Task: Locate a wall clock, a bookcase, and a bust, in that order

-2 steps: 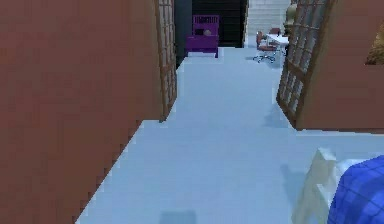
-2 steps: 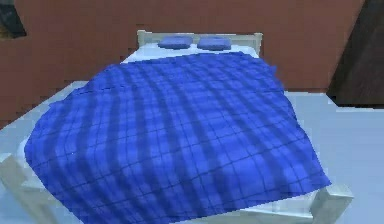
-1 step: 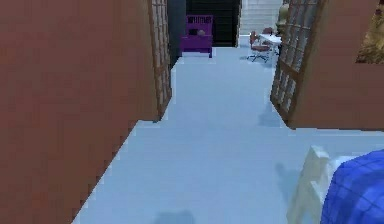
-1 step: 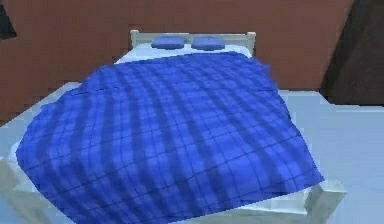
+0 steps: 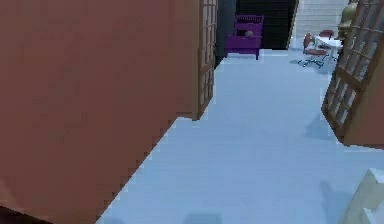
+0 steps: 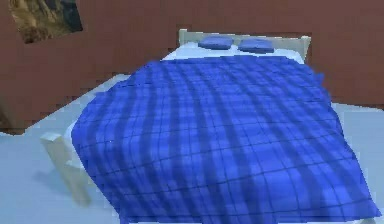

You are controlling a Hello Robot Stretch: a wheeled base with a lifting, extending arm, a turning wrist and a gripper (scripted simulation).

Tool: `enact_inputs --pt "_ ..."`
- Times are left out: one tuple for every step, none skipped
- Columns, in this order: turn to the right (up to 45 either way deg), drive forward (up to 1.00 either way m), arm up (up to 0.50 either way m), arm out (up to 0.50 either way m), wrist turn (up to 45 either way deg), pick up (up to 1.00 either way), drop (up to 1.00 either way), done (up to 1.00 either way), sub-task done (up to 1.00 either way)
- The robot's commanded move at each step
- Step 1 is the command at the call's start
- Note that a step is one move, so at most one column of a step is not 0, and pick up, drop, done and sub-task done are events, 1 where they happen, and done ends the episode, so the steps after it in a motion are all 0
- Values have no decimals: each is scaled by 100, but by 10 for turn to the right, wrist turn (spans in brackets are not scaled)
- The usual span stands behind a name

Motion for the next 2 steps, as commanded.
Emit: enact_inputs --pt "0 45 0 0 0 0 0 0 0" --pt "210 0 0 0 0 0 0 0 0"
